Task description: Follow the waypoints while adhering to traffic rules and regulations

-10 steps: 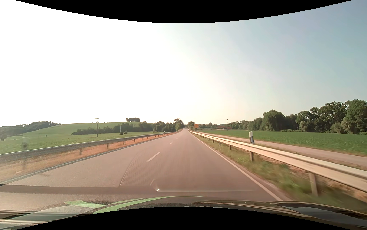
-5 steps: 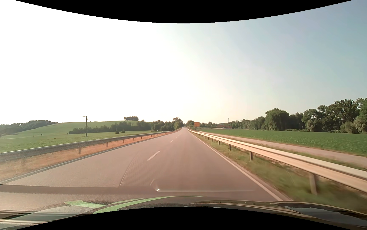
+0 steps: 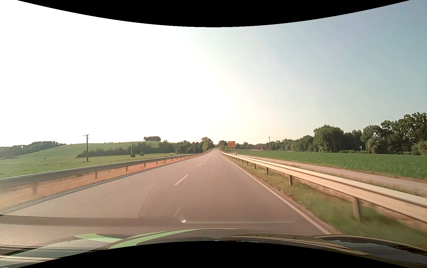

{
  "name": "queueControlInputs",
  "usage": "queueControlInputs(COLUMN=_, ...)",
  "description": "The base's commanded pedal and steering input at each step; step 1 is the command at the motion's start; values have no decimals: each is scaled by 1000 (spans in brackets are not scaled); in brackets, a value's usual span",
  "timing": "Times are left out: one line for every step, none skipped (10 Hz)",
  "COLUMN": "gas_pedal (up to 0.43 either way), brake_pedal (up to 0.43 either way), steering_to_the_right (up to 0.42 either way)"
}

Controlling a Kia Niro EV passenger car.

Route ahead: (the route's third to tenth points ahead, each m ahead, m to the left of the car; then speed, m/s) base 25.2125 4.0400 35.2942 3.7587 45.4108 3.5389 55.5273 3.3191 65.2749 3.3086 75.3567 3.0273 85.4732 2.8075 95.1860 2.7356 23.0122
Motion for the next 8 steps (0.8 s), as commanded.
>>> queueControlInputs(gas_pedal=0, brake_pedal=195, steering_to_the_right=-2)
queueControlInputs(gas_pedal=0, brake_pedal=134, steering_to_the_right=-2)
queueControlInputs(gas_pedal=0, brake_pedal=177, steering_to_the_right=-1)
queueControlInputs(gas_pedal=0, brake_pedal=226, steering_to_the_right=0)
queueControlInputs(gas_pedal=0, brake_pedal=195, steering_to_the_right=-1)
queueControlInputs(gas_pedal=0, brake_pedal=226, steering_to_the_right=-1)
queueControlInputs(gas_pedal=0, brake_pedal=274, steering_to_the_right=0)
queueControlInputs(gas_pedal=0, brake_pedal=287, steering_to_the_right=0)
